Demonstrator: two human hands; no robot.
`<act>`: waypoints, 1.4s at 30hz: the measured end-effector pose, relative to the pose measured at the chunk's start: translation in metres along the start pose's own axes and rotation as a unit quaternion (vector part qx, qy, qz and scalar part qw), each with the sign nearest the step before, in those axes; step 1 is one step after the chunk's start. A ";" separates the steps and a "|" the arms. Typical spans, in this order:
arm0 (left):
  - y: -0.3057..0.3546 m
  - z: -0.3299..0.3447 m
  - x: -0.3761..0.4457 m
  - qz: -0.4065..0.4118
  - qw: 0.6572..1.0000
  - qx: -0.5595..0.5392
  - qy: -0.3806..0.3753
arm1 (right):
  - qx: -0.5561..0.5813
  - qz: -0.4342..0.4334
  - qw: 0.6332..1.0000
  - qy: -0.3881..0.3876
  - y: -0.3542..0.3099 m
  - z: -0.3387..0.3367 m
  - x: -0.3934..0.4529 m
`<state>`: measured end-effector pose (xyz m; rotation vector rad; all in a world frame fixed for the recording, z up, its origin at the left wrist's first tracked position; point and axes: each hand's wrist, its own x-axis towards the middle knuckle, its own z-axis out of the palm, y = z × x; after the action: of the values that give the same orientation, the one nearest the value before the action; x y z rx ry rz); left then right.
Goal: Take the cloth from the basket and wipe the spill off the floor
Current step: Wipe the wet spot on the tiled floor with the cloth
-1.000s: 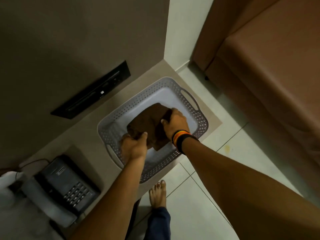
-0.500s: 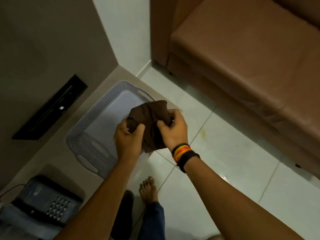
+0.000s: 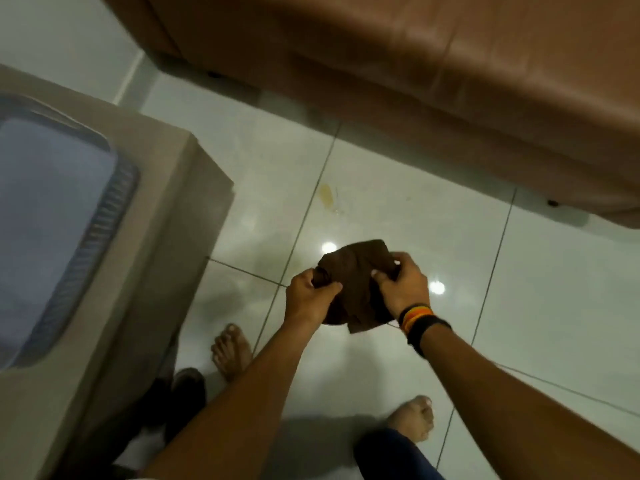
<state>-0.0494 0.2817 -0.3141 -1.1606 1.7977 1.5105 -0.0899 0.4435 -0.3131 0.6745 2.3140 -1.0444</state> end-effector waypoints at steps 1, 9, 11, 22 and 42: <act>-0.009 0.015 0.016 -0.009 1.000 -0.005 -0.004 | -0.007 -0.009 1.000 0.002 0.012 0.000 0.020; -0.049 0.026 0.166 0.004 0.944 0.331 -0.009 | -0.070 -0.053 0.995 -0.043 0.096 0.060 0.141; -0.057 0.016 0.205 0.006 0.904 0.427 0.010 | -0.098 -0.062 0.993 -0.032 0.121 0.093 0.155; -0.097 0.013 0.315 0.037 0.868 0.494 -0.021 | -0.320 -0.171 0.924 0.124 0.092 0.229 0.278; -0.098 0.001 0.326 0.036 0.846 0.527 -0.077 | -0.371 -0.210 0.901 0.078 0.008 0.225 0.345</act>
<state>-0.1289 0.1899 -0.6323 -0.3882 2.0788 0.4008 -0.2882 0.3513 -0.6625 -0.0555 2.7840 -0.1835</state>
